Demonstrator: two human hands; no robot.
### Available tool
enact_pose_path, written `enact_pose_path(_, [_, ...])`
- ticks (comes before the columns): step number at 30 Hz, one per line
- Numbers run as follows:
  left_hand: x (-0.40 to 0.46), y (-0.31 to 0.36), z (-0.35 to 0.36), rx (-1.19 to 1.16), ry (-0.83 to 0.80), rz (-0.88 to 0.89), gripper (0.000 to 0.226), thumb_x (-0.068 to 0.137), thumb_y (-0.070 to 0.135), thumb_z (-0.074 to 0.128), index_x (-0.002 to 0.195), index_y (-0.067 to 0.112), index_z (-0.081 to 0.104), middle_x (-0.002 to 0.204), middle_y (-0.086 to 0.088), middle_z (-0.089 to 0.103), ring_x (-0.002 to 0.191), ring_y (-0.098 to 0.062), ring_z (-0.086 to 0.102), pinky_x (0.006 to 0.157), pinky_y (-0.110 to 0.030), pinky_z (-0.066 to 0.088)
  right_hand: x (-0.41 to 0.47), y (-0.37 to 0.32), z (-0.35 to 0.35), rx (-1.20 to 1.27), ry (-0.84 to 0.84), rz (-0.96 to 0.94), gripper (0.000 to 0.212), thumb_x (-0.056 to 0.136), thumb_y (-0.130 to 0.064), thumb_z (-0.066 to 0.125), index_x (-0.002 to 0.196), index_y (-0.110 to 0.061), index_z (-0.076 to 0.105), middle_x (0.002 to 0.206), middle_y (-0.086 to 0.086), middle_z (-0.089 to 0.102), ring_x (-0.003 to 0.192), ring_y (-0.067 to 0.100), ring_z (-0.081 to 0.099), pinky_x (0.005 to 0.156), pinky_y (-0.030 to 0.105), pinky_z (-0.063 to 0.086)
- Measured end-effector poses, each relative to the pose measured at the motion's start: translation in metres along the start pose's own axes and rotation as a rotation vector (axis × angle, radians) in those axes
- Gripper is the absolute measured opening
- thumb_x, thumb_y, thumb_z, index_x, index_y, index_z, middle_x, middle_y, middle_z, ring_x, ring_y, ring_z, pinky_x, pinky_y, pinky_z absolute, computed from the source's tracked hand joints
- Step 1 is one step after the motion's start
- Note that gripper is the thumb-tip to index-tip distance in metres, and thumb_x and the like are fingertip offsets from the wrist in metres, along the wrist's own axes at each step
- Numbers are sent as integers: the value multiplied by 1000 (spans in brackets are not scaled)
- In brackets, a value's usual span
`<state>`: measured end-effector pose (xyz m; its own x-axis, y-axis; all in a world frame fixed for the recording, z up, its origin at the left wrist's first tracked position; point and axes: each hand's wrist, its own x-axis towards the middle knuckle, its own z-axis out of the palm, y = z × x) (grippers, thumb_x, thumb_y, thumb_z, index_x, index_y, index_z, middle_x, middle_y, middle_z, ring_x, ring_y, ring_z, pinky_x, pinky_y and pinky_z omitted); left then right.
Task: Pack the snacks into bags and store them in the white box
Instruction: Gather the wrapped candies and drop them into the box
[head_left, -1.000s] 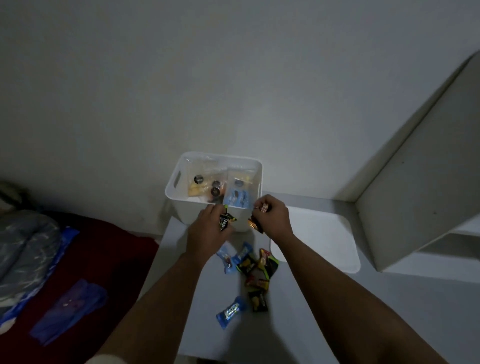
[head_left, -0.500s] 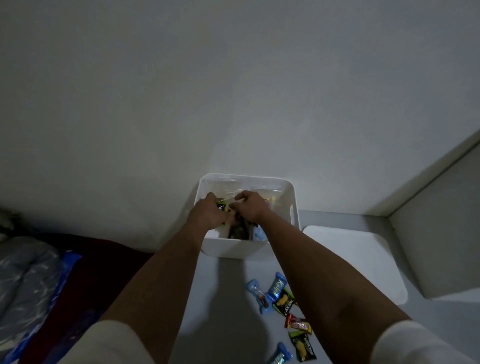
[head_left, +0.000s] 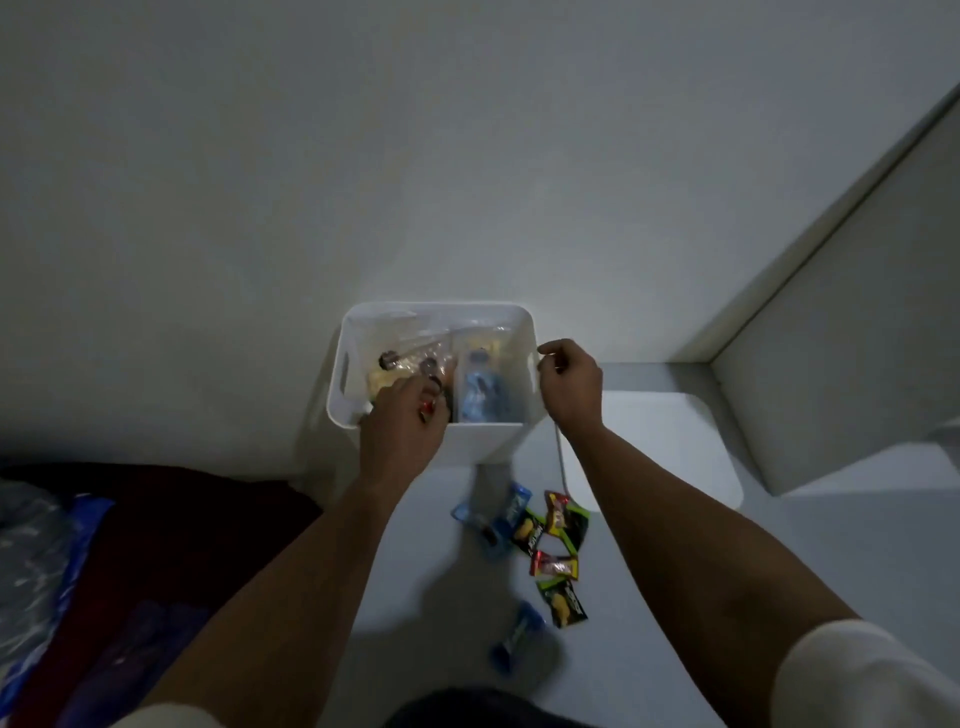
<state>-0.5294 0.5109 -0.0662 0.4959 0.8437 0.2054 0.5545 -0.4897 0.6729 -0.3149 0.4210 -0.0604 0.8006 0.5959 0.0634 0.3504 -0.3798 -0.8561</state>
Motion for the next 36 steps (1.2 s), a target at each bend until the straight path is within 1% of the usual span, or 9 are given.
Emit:
enact_pose_path(3, [-72, -1, 31, -33, -93, 63, 18, 88, 32, 64, 104, 25, 65, 102, 7, 62, 99, -18, 57, 82, -41, 52, -39, 51, -37, -67, 10, 45, 20, 92, -13, 56, 101, -21, 72, 76, 0, 70, 67, 15, 64, 66, 28, 50])
enact_pose_path(6, [-151, -6, 61, 15, -358, 21, 55, 81, 51, 69, 131, 29, 58, 133, 6, 55, 123, -21, 48, 103, -41, 45, -89, 105, -58, -193, -91, 79, 15, 93, -23, 58, 100, -24, 70, 81, -2, 71, 73, 18, 66, 72, 35, 55])
enact_pose_path(8, [-196, -13, 81, 148, -550, -1, 97, 72, 75, 62, 155, 33, 32, 165, 3, 18, 151, -26, 14, 123, -47, 20, -127, 139, -64, -271, -204, 46, 18, 94, -40, 56, 100, -27, 68, 92, -4, 69, 88, 21, 66, 77, 37, 54])
enact_pose_path(11, [-234, -28, 108, 296, -696, 57, 138, 53, 101, 52, 160, 36, -7, 163, -2, -33, 150, -30, -31, 121, -54, -9, -173, 179, -73, -363, -307, -91, 49, 91, -67, 54, 116, -27, 66, 113, -2, 62, 108, 19, 57, 88, 37, 50])
enact_pose_path(15, [-225, -49, 137, 468, -658, 184, 153, 43, 109, 41, 161, 24, -6, 164, -17, -27, 150, -43, -25, 117, -70, -5, -189, 217, -76, -475, -449, -304, 107, 72, -85, 63, 155, -24, 34, 160, 12, 31, 149, 30, 28, 120, 45, 30])
enact_pose_path(19, [-191, -69, 156, 510, -574, 205, 154, 42, 109, 41, 161, 22, -5, 164, -18, -26, 150, -46, -22, 117, -72, -1, -169, 246, -55, -535, -587, -458, 133, 61, -89, 68, 163, -23, 13, 170, 14, 1, 158, 35, -3, 124, 61, 12])
enact_pose_path(28, [-153, -83, 176, 411, -503, 416, 138, 54, 103, 49, 160, 20, 22, 165, -13, 21, 153, -35, 17, 119, -65, 14, -152, 265, -21, -445, -465, -676, 119, 64, -86, 70, 154, -16, 38, 159, 13, 33, 148, 30, 32, 116, 56, 28])
enact_pose_path(33, [-138, -74, 176, 447, -523, 452, 137, 54, 105, 42, 161, 23, 17, 170, -6, 0, 157, -29, 1, 122, -60, 10, -141, 260, -11, -511, -455, -683, 117, 66, -90, 62, 156, -19, 38, 167, 9, 26, 156, 27, 19, 118, 52, 23])
enact_pose_path(36, [-135, -75, 179, 450, -528, 483, 125, 59, 103, 43, 155, 23, 36, 168, -2, 19, 155, -26, 16, 120, -60, 15, -141, 265, -4, -561, -437, -723, 91, 77, -84, 58, 144, -22, 56, 159, 6, 41, 151, 27, 33, 115, 56, 26])
